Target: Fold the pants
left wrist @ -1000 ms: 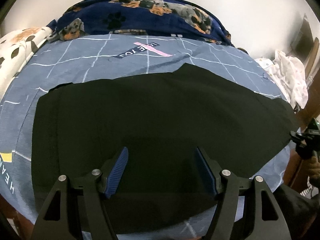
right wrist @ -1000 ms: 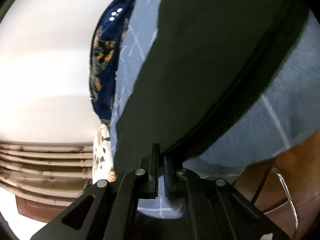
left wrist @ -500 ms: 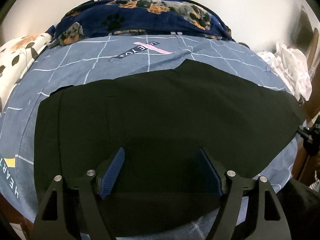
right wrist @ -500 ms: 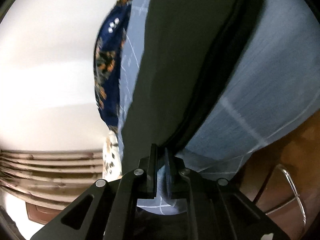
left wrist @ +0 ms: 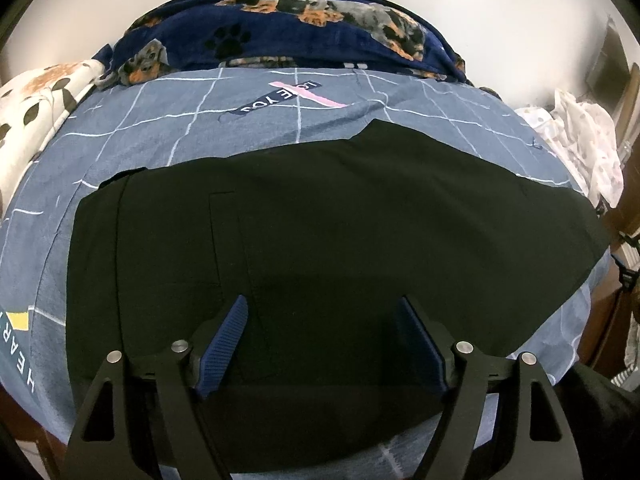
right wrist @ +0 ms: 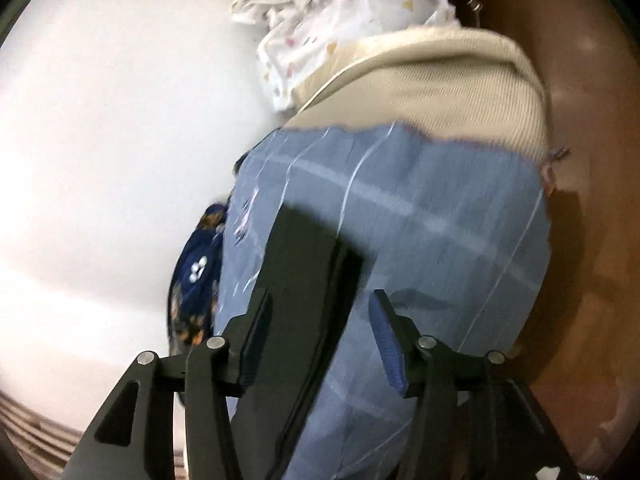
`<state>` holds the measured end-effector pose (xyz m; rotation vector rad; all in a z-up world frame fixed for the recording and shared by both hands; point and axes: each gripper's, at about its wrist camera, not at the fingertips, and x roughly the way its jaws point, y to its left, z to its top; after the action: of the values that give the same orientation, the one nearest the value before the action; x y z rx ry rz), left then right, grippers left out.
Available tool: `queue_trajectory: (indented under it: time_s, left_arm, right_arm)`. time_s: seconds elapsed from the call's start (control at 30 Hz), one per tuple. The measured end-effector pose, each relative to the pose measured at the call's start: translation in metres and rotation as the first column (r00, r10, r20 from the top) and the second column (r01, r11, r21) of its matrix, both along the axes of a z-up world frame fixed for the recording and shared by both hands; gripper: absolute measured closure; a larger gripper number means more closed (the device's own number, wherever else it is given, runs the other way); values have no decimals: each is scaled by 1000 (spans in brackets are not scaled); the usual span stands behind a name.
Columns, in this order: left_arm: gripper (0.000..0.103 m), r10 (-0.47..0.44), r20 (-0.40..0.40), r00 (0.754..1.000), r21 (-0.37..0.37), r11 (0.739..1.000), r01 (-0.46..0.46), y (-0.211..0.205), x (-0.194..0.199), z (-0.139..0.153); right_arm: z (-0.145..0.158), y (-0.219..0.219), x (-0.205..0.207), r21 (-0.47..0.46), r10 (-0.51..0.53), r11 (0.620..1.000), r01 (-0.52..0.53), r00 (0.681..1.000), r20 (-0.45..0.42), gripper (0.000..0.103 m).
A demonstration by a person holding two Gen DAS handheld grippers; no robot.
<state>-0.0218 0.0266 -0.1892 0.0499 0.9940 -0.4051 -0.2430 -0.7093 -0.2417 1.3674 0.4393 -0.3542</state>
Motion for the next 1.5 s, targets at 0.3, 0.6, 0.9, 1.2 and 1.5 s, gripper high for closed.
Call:
queue_trajectory:
  time_s: [0.3,0.6,0.9,1.2,1.5]
  left_arm:
    - [24,-1,-3,1000,12,1000,1,-2,1,0]
    - [23,1,-3,1000,8,1000,-1,-2,1,0]
    - [23,-9,11,1000,17,1000,9,-4,0,1]
    - [23,-19,41,999,-10,1000,20,-5,-7,20]
    - [23,-86,65,994,75,994,81,-23,-17,19]
  right_arm:
    - [-4,-7,20,12,40,999,-40,999,37,50]
    - [-8,5,37,10,81,997,-81,996,38,51]
    - [-7,18,70,-44,157,986,-161,983,-95,90]
    - [40,57,88,-175,224,956,-237,970,-91,90]
    - [58,132,123,-247,362,891,-381,924,-123,90]
